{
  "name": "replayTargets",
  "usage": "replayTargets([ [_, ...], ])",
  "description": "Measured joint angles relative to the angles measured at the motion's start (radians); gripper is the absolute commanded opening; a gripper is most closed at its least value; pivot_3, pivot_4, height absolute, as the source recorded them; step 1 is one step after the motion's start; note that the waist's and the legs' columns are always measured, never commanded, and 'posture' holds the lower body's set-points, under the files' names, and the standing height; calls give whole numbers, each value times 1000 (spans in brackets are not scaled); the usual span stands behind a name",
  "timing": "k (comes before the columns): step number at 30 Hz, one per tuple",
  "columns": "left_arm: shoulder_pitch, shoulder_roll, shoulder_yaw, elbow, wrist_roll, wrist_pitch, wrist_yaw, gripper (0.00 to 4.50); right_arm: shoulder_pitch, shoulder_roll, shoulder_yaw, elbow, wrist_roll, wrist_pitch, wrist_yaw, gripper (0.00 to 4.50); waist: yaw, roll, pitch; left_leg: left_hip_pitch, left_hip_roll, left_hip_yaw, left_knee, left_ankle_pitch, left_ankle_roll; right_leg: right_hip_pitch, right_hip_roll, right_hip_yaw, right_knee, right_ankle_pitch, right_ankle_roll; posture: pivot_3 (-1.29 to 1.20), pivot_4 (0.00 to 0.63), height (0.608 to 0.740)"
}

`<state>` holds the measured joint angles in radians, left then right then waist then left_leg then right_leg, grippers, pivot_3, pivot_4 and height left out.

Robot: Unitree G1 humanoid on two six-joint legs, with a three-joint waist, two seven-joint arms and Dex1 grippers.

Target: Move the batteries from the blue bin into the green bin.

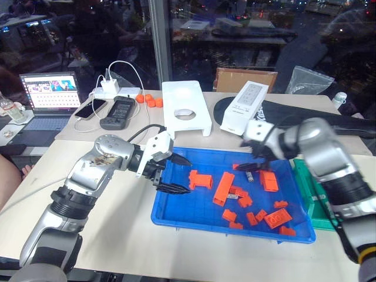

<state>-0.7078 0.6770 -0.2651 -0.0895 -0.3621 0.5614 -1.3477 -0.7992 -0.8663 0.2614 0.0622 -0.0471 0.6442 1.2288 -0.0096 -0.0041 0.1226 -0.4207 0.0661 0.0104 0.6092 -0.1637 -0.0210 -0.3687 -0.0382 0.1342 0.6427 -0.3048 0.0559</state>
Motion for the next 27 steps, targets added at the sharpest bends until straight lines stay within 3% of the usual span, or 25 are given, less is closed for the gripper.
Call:
replayTargets([
  [4, -3, -12, -17, 9, 8, -15, -4, 4500, 86, 9, -38, -82, 39, 92, -47, 4473, -17, 0, 0, 1, 0, -1, -1, 0, 0, 0, 1, 0, 2, 0, -1, 0, 150, 714],
  [8, -8, -12, -20, 23, 8, -15, -11, 4500, 137, 54, -34, -220, 9, 333, -191, 4473, -18, 0, 0, 1, 0, -2, 0, 0, 0, -1, 1, 0, 3, -1, -1, 0, 150, 714],
  [15, -19, -15, -23, 31, 9, -18, -17, 4500, 79, 209, -40, -255, 35, 768, -379, 4473, -10, 0, 0, 0, 0, -3, 0, 0, 0, -1, 1, -1, 3, -1, -1, 0, 150, 714],
  [19, -24, -15, -23, 39, 11, -22, -23, 4500, 47, 271, -59, -225, 41, 880, -485, 4473, -6, 0, 0, -1, 0, -3, 0, 0, 0, -1, 1, -2, 2, -1, -1, 0, 150, 714],
  [22, -33, -15, -24, 47, 18, -32, -29, 4500, 49, 293, -57, -195, 60, 896, -530, 3786, -5, 0, 0, -1, 0, -4, 0, 0, 0, -1, 1, -3, 2, -1, -1, 0, 150, 714],
  [27, -37, -14, -24, 52, 22, -34, -37, 4500, 78, 313, -58, -157, 89, 894, -599, 2025, -7, 0, 0, -1, 0, -5, -1, 0, 0, -1, 1, -4, 2, -1, -1, 0, 150, 714],
])
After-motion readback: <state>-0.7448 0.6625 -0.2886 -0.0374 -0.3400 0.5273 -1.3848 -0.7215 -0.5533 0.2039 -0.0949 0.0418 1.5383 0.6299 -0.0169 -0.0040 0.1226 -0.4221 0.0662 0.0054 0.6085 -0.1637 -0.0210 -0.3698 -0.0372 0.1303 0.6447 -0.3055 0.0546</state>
